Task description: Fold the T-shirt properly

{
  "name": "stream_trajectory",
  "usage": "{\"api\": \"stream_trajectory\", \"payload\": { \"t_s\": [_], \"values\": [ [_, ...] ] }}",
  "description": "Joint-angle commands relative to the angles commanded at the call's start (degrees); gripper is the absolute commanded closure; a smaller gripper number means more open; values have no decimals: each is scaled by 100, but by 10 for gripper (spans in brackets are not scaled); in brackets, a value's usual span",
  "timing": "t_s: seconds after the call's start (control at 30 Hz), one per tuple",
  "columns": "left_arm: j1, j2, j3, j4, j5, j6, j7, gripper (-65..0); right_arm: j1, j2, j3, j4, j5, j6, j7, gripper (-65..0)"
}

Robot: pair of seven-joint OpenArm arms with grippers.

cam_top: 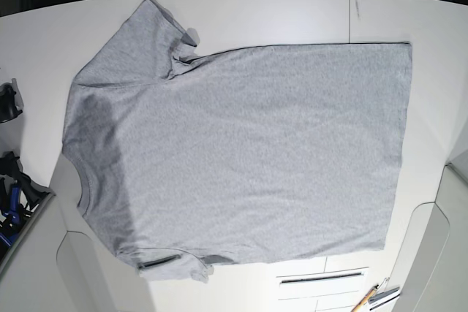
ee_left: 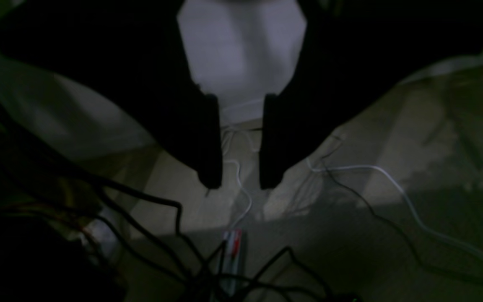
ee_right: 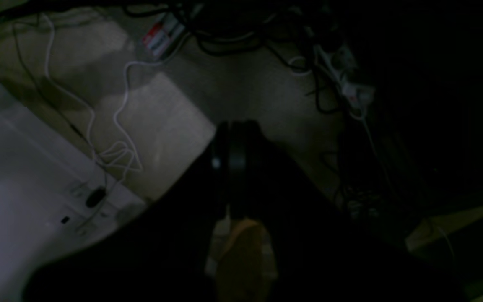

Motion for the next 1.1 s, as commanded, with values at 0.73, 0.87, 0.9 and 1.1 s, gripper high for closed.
{"api": "stream_trajectory", "payload": {
  "t_s": [0.73,0.87,0.9,1.1],
  "values": [
    [3237,26,-1598,4057,-1488,0,385,-229,-1864,1821,219,3021,1864,776,-7,0],
    [3663,26,-1954,4898,-1652,0,389,-230,-2734,2310,918,4245,2310,774,-11,0],
    [3759,26,-2048,5106,-1668,0,389,-230,-2935,2413,1152,4524,2463,774,-11,0],
    [4321,26,-2553,6181,-2159,0,387,-230,-3956,2767,2455,5989,3005,920,-129,0]
  ]
}}
